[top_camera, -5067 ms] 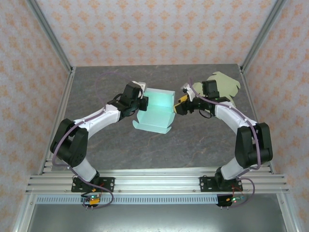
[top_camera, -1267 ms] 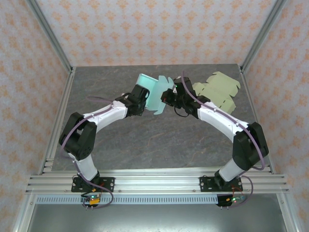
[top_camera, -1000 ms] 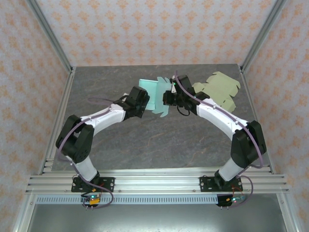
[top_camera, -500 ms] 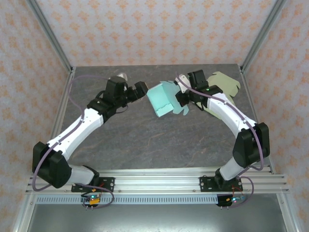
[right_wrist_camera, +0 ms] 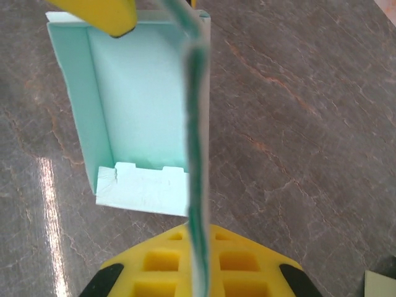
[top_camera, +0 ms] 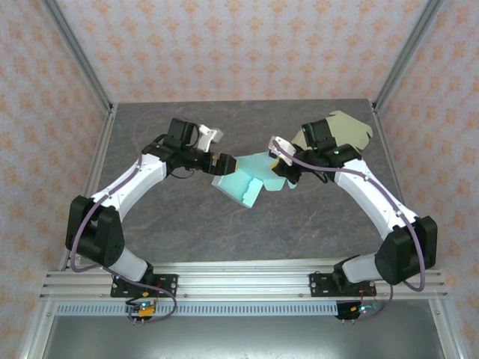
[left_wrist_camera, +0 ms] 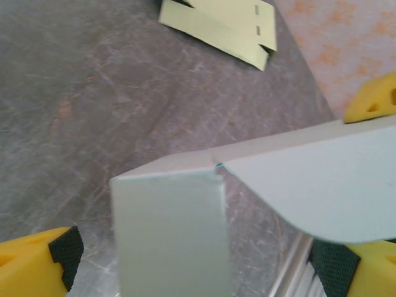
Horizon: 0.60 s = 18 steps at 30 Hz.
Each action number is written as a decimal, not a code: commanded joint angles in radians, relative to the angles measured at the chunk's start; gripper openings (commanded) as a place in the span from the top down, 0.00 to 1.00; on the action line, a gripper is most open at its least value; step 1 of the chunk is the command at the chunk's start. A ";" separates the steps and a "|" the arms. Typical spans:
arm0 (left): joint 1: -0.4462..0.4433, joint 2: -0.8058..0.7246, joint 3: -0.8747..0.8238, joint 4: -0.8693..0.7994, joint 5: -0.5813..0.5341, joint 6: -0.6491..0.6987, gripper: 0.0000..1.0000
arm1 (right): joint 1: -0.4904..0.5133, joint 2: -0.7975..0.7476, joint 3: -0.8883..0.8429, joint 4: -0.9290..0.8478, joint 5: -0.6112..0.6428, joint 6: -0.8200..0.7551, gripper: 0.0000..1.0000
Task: Fold the paper box
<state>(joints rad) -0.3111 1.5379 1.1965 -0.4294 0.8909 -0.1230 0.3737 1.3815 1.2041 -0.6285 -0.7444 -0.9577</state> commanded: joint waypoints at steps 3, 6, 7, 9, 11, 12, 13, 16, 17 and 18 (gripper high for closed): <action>0.007 0.015 -0.014 0.016 0.173 0.021 0.21 | -0.016 -0.013 -0.014 0.023 -0.084 -0.074 1.00; 0.007 0.028 -0.016 0.026 0.199 0.005 0.35 | -0.026 -0.006 -0.014 0.039 -0.107 -0.059 1.00; 0.007 0.027 -0.018 0.023 0.203 0.006 0.35 | -0.031 -0.006 -0.014 0.041 -0.120 -0.059 1.00; 0.006 0.018 -0.021 0.014 0.189 0.017 0.35 | -0.041 -0.006 -0.016 0.048 -0.125 -0.053 1.00; 0.006 0.007 -0.033 0.034 0.166 0.004 0.37 | -0.043 -0.001 -0.017 0.052 -0.117 -0.049 1.00; 0.007 0.005 -0.036 0.048 0.159 -0.010 0.39 | -0.042 -0.002 -0.015 0.052 -0.120 -0.046 1.00; 0.004 0.006 -0.039 0.064 0.149 -0.025 0.42 | -0.043 0.000 -0.015 0.052 -0.129 -0.045 1.00; -0.004 0.005 -0.037 0.070 0.078 -0.038 0.53 | -0.043 -0.003 -0.025 0.080 -0.147 -0.030 1.00; -0.005 0.006 -0.037 0.077 0.047 -0.054 0.57 | -0.043 -0.005 -0.030 0.099 -0.148 -0.013 0.98; -0.005 0.005 -0.041 0.093 0.029 -0.074 0.60 | -0.044 -0.009 -0.033 0.114 -0.150 0.005 0.94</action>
<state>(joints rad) -0.2993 1.5604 1.1675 -0.3927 0.9615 -0.1665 0.3279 1.3827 1.1839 -0.6079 -0.8097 -0.9863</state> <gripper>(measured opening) 0.415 0.069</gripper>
